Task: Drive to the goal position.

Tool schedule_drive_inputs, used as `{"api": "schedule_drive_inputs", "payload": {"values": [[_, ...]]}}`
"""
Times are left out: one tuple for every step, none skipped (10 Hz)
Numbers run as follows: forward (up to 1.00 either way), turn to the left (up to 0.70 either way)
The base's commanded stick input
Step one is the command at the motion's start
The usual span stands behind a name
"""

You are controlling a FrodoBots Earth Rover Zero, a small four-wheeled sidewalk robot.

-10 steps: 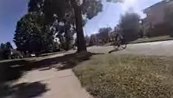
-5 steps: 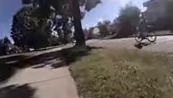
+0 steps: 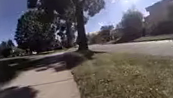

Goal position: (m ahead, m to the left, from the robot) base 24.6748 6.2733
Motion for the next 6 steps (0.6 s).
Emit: {"api": "schedule_drive_inputs", "payload": {"values": [[0.0, 0.85], [0.0, 0.85], [0.0, 0.85], [0.0, 0.85], [0.0, 0.85], [0.0, 0.85]]}}
